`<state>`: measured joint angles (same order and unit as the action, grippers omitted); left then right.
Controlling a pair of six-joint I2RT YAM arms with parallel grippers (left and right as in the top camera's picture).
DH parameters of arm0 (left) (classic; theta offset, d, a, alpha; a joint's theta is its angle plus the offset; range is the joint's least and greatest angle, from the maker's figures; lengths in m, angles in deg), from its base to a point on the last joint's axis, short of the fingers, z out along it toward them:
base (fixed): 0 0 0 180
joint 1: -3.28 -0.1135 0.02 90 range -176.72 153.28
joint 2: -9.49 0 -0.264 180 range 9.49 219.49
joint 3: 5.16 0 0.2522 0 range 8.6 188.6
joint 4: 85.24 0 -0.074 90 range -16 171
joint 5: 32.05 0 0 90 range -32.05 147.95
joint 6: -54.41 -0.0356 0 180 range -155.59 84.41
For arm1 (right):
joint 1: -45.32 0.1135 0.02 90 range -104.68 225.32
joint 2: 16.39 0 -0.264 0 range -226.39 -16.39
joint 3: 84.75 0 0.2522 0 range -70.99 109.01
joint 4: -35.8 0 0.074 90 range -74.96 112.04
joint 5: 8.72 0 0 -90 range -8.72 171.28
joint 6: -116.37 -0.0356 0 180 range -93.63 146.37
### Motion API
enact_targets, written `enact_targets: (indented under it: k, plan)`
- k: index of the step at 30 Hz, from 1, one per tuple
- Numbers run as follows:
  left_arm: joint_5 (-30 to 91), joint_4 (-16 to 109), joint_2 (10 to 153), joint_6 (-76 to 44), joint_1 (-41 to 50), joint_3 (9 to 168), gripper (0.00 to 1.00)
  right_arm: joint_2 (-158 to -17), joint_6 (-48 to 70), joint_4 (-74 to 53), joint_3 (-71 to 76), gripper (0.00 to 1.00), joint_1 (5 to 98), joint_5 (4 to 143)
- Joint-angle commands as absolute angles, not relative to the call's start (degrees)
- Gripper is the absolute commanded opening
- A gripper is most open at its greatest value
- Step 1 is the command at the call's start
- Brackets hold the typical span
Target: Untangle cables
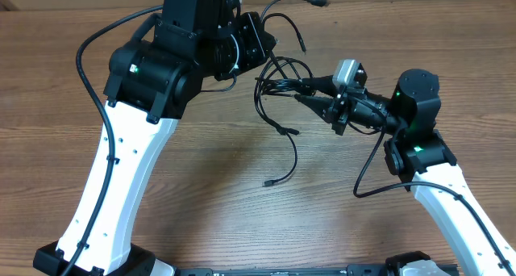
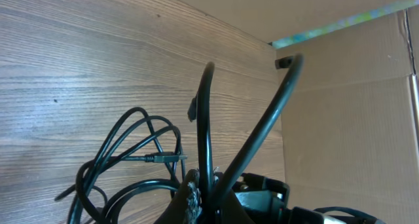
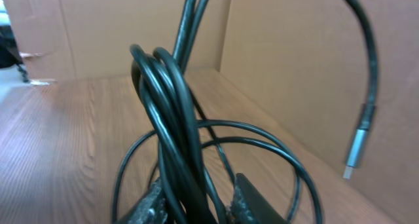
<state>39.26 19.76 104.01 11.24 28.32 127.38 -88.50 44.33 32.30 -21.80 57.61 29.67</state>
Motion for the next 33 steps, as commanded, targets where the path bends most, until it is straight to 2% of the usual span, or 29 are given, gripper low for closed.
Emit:
enact_targets:
  k: [1,5,8,9,10,11,13,15,18,24,27,30,33]
  plan:
    - [40.2,20.4,104.0,12.2,28.5,128.3,0.04,-87.3,44.4,31.9,-20.0,0.17,58.5,30.2]
    - [42.5,20.4,104.0,12.2,28.3,128.3,0.04,-87.3,44.4,31.4,-20.0,0.07,58.4,30.2]
    - [44.2,20.3,104.0,12.2,28.3,128.3,0.04,-87.3,44.3,31.3,-20.0,0.06,58.4,30.2]
    - [44.5,20.3,104.0,12.2,28.3,128.3,0.1,-87.3,43.7,31.3,-20.0,0.06,58.4,30.2]
    - [45.0,20.3,104.0,11.7,28.3,128.3,0.28,-87.3,42.8,31.3,-20.0,0.05,58.4,30.2]
    - [45.3,20.3,104.0,10.8,28.3,128.3,0.5,-87.3,42.1,31.3,-20.0,0.05,58.4,30.2]
    - [46.0,20.1,104.0,7.1,28.3,128.3,0.84,-87.3,40.7,31.1,-20.0,0.05,58.2,30.2]
    - [45.9,19.7,104.0,2.6,28.3,128.3,0.99,-87.3,40.0,30.6,-20.0,0.05,57.8,30.4]
    - [45.5,19.0,104.0,-4.5,28.3,128.3,1.0,-87.3,35.5,30.2,-20.0,0.04,56.3,32.4]
    - [38.4,15.9,104.0,-27.3,28.5,128.3,0.93,-87.3,25.2,30.3,-20.0,0.04,53.8,32.1]
    - [38.4,13.1,104.0,-34.9,28.6,128.3,0.85,-87.3,22.5,30.3,-20.0,0.04,53.8,29.5]
    - [38.5,10.6,104.0,-43.3,28.6,128.3,0.72,-87.3,19.7,30.5,-20.0,0.04,53.8,26.7]
    - [39.0,10.5,104.0,-45.8,28.6,128.3,0.72,-87.3,16.6,30.9,-20.0,0.04,53.8,24.3]
